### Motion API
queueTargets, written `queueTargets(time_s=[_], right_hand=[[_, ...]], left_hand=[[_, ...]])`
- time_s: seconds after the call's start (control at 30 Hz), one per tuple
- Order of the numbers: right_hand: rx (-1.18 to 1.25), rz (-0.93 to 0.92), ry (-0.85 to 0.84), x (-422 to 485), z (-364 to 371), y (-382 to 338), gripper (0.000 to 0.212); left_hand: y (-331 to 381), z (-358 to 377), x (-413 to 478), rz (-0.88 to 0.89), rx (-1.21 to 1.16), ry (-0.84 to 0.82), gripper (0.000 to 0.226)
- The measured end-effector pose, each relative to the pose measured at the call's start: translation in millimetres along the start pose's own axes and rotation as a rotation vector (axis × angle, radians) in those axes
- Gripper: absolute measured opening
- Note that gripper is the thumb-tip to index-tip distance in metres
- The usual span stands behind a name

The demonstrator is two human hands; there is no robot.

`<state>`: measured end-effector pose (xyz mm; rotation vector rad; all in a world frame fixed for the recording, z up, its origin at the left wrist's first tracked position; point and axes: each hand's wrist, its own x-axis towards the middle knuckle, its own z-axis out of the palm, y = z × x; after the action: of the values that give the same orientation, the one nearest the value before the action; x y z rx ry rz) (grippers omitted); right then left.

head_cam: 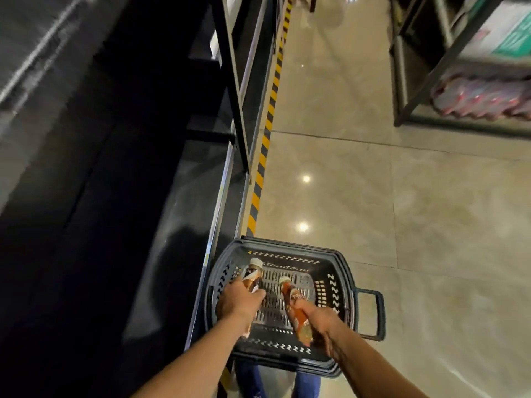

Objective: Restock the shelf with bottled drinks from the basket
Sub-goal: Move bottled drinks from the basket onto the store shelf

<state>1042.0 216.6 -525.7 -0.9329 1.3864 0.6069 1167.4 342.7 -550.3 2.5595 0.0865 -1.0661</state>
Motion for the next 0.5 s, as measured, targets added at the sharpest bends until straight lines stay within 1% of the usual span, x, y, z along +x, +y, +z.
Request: queueTargets(time_s=[0.03, 0.1, 0.13, 0.17, 0.23, 0.3, 0.33, 0.4, 0.5], right_hand=[[-0.017, -0.058, 0.045, -25, 2, 3, 0.027], [-0.027, -0.173, 0.056, -72, 6, 4, 0.018], [-0.029, -0.223, 0.054, -92, 6, 3, 0.017], [-0.031, -0.273, 0.058, -110, 6, 3, 0.02], [-0.042, -0.366, 0.078, -145, 5, 5, 0.037], [-0.053, -0.493, 0.121, -182, 3, 7, 0.046], [-0.068, -0.574, 0.15, -200, 2, 9, 0.047], [-0.096, -0.728, 0.189, -237, -2, 14, 0.044], [-0.151, -0.896, 0.197, -287, -10, 21, 0.043]], left_hand=[[6, -15, -21, -0.001, -0.059, -0.022, 0.021], [14, -43, -59, 0.015, -0.195, -0.044, 0.02], [17, -56, -77, 0.025, -0.261, -0.056, 0.02], [20, -69, -95, 0.045, -0.319, -0.057, 0.018], [25, -94, -131, 0.072, -0.427, -0.038, 0.011], [30, -116, -169, 0.103, -0.504, -0.007, 0.012], [31, -126, -189, 0.114, -0.529, 0.002, 0.017], [31, -142, -227, 0.136, -0.574, 0.047, 0.023], [28, -158, -282, 0.175, -0.672, 0.159, 0.024]])
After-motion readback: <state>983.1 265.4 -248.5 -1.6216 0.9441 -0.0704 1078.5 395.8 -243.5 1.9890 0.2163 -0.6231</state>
